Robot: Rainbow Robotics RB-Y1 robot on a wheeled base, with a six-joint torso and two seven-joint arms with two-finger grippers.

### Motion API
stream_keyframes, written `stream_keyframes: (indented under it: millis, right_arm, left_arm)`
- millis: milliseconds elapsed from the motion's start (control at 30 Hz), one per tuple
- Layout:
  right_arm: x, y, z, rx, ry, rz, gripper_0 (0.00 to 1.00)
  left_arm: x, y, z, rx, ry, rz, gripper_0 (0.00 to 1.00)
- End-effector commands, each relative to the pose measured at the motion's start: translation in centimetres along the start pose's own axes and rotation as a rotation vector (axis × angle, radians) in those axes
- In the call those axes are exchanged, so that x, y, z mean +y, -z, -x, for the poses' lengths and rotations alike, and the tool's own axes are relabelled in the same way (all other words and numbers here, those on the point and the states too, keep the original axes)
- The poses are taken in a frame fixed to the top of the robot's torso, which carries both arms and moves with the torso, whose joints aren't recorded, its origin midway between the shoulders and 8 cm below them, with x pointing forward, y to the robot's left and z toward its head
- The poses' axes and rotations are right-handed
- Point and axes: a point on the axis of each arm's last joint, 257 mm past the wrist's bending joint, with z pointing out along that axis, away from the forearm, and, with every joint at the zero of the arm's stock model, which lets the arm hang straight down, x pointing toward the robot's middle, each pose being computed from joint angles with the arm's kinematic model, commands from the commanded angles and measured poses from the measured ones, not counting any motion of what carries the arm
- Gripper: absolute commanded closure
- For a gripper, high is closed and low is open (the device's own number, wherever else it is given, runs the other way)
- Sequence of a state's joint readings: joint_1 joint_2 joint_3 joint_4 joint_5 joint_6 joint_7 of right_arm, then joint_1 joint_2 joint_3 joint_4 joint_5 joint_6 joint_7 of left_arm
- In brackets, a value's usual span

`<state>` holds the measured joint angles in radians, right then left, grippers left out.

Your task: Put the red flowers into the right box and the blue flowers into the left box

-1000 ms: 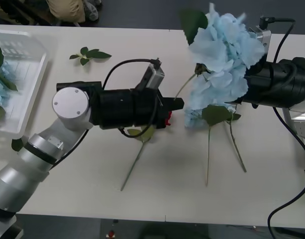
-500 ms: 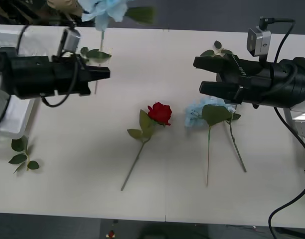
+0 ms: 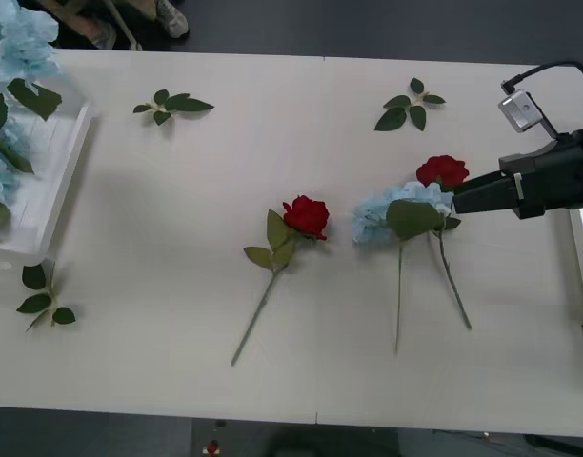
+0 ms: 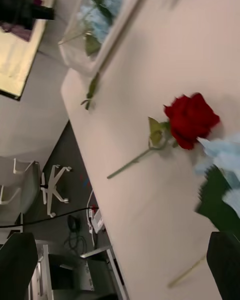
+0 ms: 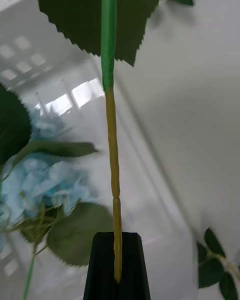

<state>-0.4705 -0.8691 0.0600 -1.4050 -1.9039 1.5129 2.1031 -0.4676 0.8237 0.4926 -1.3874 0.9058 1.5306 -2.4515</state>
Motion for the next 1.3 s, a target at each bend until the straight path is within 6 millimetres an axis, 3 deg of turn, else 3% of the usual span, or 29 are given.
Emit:
stream_keyframes:
  millis: [33, 200, 367, 400, 433, 467, 500, 600, 733, 833, 900, 967, 1067, 1100, 1200, 1233, 1300]
  right_arm:
    - [-3.5, 1.5, 0.1, 0.031, -0.046, -0.173, 0.0]
    - [-7.2, -0.4, -0.1, 0.003, -0.151, -0.297, 0.0]
    - [-10.6, -2.0, -0.8, -0.031, -0.205, -0.407, 0.0]
    - [-11.3, -2.5, -0.9, -0.042, -0.215, -0.431, 0.0]
    - [-11.7, -2.7, -1.1, -0.043, -0.218, -0.441, 0.0]
    - [-12.5, -3.0, -1.4, -0.047, -0.223, -0.469, 0.0]
    - [-12.7, -3.2, -1.6, -0.045, -0.224, -0.479, 0.0]
    - [-14.4, -3.6, -2.3, -0.049, -0.231, -0.527, 0.0]
    - [-16.5, -3.9, -3.6, -0.034, -0.237, -0.577, 0.0]
    - [-17.5, -4.5, -4.1, -0.03, -0.228, -0.603, 0.0]
    - [-18.0, -5.1, -4.1, -0.038, -0.228, -0.611, 0.0]
    - [-18.4, -5.8, -4.4, -0.041, -0.227, -0.62, 0.0]
    - [-19.0, -7.0, -5.0, -0.031, -0.218, -0.637, 0.01]
    - [-19.2, -7.3, -5.1, -0.027, -0.212, -0.643, 0.06]
    - [-19.5, -7.7, -5.2, -0.023, -0.194, -0.66, 0.41]
    - [-19.6, -7.9, -5.2, -0.019, -0.187, -0.665, 0.63]
    - [-19.7, -7.9, -5.4, -0.014, -0.188, -0.667, 0.83]
  left_arm:
    - [3.5, 0.8, -3.6, 0.169, -0.025, 0.142, 1.0]
    - [6.4, 1.6, -7.8, 0.354, -0.049, 0.277, 1.0]
    - [8.1, 1.8, -11.4, 0.47, -0.039, 0.336, 0.99]
    - [8.7, 1.5, -12.0, 0.484, -0.049, 0.356, 0.73]
    - [8.9, 1.4, -12.0, 0.484, -0.055, 0.365, 0.59]
    - [9.4, 1.0, -12.4, 0.484, -0.062, 0.381, 0.26]
    - [9.5, 0.8, -12.4, 0.479, -0.062, 0.383, 0.18]
    - [9.8, 0.5, -12.3, 0.465, -0.063, 0.393, 0.05]
    - [9.3, 0.0, -11.9, 0.452, -0.067, 0.376, 0.0]
    - [7.8, -1.0, -10.6, 0.383, -0.059, 0.304, 0.0]
    - [5.0, -1.4, -8.1, 0.257, -0.041, 0.164, 0.0]
    - [1.0, -1.1, -4.2, 0.081, -0.013, -0.018, 0.0]
    - [-5.7, 0.9, 2.3, -0.184, 0.012, -0.295, 0.0]
    - [-7.3, 1.7, 3.8, -0.246, 0.01, -0.363, 0.0]
    - [-12.1, 4.8, 7.5, -0.4, 0.025, -0.576, 0.0]
    - [-14.8, 6.6, 9.2, -0.45, 0.053, -0.706, 0.0]
    - [-17.8, 7.8, 10.5, -0.473, 0.054, -0.833, 0.0]
